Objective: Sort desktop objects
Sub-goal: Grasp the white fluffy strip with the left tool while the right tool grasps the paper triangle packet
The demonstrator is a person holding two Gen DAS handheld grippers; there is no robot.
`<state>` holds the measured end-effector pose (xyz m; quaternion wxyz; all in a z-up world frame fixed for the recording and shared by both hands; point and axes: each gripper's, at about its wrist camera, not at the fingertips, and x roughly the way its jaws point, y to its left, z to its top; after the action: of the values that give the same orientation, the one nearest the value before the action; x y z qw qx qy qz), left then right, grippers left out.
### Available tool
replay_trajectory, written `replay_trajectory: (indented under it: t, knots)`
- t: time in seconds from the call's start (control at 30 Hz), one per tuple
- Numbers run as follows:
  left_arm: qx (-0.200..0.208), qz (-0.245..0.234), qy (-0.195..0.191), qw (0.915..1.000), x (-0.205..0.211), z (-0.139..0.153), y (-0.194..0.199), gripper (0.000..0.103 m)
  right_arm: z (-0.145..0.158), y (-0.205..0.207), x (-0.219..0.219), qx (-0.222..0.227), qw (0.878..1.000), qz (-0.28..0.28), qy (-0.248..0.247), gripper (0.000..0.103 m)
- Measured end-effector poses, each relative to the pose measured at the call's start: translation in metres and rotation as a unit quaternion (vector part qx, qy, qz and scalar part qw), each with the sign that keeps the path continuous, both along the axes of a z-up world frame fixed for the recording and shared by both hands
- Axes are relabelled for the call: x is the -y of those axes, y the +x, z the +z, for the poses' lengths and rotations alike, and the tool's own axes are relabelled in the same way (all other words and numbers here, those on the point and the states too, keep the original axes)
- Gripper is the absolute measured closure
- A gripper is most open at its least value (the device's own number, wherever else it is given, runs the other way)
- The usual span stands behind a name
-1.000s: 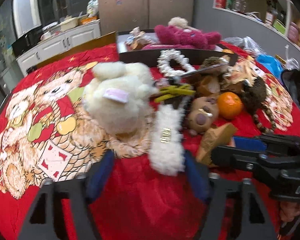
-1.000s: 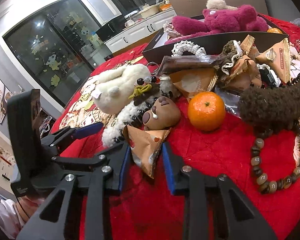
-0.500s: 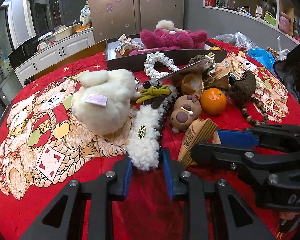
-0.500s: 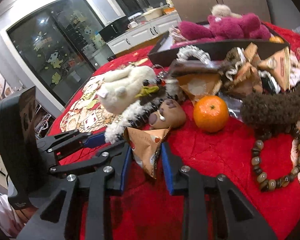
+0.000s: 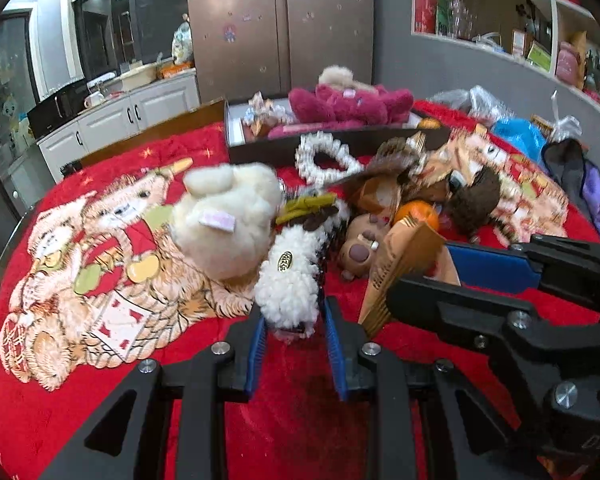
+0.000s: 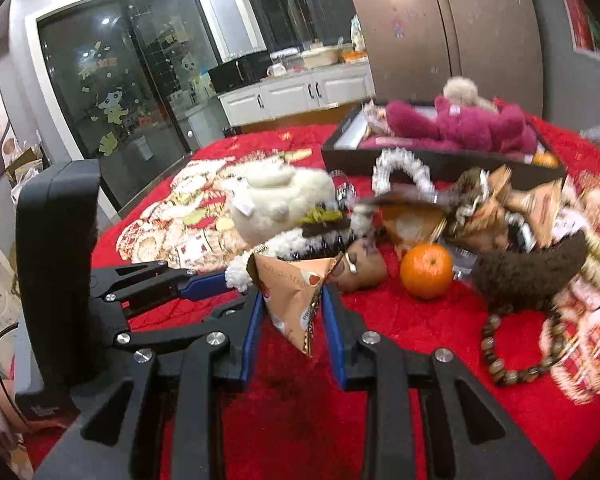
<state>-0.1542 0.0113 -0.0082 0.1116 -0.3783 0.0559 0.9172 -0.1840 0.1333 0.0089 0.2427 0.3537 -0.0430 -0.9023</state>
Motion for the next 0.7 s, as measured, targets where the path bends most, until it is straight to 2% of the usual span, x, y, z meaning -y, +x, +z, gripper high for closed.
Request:
replay_trajectory:
  t: [0.23,0.27,0.37,0.4,0.43,0.6,0.7]
  knots:
    - [-0.061,0.001,0.018,0.9980,0.005,0.041,0.019,0.076,0.040,0.022,-0.001,-0.061,0.998,-0.015,0.015,0.073]
    - [-0.072,0.002,0.021,0.9972,0.006,0.048,0.023,0.086,0.048,0.025,-0.002,-0.070,0.997,-0.020,0.012,0.073]
    - [-0.094,0.002,0.019,0.9954,0.008,0.065,0.029,0.088,0.069,0.031,-0.001,-0.094,0.995,-0.026,0.009,0.073]
    - [-0.100,0.004,0.021,0.9947,0.009,0.068,0.031,0.095,0.074,0.033,-0.001,-0.101,0.995,-0.027,0.009,0.073]
    - [-0.102,0.004,0.025,0.9944,0.010,0.071,0.032,0.103,0.083,0.035,0.000,-0.109,0.994,-0.026,0.008,0.073]
    - [-0.102,-0.002,0.037,0.9940,0.013,0.075,0.034,0.103,0.105,0.038,0.005,-0.127,0.992,-0.027,0.002,0.073]
    - [-0.088,-0.002,0.046,0.9951,0.016,0.069,0.031,0.103,0.109,0.039,0.004,-0.127,0.991,-0.029,-0.005,0.073]
